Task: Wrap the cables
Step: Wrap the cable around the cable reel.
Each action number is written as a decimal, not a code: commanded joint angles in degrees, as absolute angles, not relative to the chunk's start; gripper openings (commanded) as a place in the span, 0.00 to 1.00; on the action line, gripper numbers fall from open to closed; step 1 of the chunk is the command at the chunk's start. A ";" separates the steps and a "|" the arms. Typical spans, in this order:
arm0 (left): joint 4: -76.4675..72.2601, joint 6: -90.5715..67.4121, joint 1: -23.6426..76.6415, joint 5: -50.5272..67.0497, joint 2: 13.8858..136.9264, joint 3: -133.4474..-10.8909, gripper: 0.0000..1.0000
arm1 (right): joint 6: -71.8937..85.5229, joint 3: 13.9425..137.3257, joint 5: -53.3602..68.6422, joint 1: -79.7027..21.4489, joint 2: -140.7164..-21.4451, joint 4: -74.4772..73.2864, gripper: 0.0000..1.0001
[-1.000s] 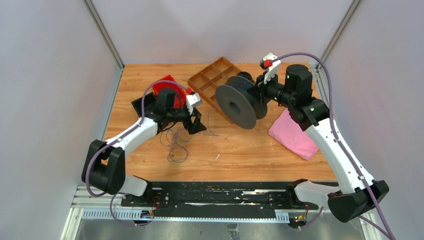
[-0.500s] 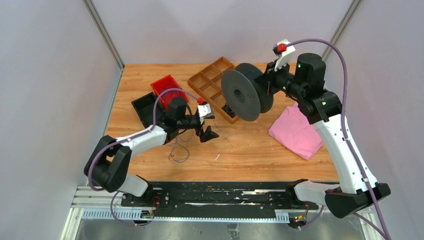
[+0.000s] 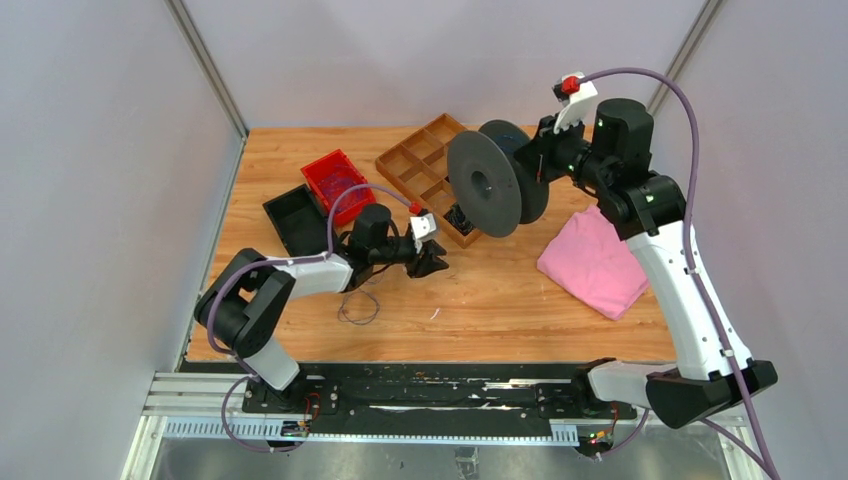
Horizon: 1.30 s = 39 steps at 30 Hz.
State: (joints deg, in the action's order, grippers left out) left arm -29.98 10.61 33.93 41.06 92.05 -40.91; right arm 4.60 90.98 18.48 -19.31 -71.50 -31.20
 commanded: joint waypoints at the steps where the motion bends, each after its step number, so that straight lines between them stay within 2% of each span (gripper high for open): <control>1: -33.48 10.11 34.97 44.10 93.28 -40.39 0.30 | 7.31 94.09 14.89 -18.28 -71.36 -28.27 0.01; 4: -33.44 10.30 35.07 45.82 92.90 -39.88 0.06 | 7.65 94.20 12.14 -18.28 -71.99 -28.56 0.01; 5: -33.57 10.50 35.13 46.21 92.53 -39.49 0.01 | 7.80 94.27 11.14 -18.28 -72.25 -28.75 0.01; 6: -33.57 10.60 35.22 46.46 92.03 -39.18 0.00 | 8.07 94.36 10.25 -18.28 -72.44 -28.90 0.01; 12: -28.65 12.67 36.81 46.41 88.52 -38.72 0.00 | 10.43 95.70 5.85 -18.28 -75.01 -29.16 0.01; 18: -10.27 17.58 40.79 40.89 90.06 -45.59 0.00 | 13.95 100.84 5.21 -18.31 -78.56 -30.56 0.01; 24: 6.76 24.34 46.43 36.69 92.23 -53.43 0.00 | 12.57 103.11 -2.62 -18.28 -80.43 -31.04 0.01; 31: 17.59 25.76 54.34 36.20 93.44 -63.61 0.00 | 10.71 98.38 -7.50 -18.51 -81.64 -27.48 0.01; 39: 26.28 24.74 55.27 44.92 90.47 -71.93 0.00 | 6.10 89.87 -13.27 -20.65 -80.67 -22.03 0.01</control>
State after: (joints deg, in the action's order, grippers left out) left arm 18.81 24.23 55.05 38.65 93.06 -67.09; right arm 8.75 92.36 -8.14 -19.14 -81.89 -30.00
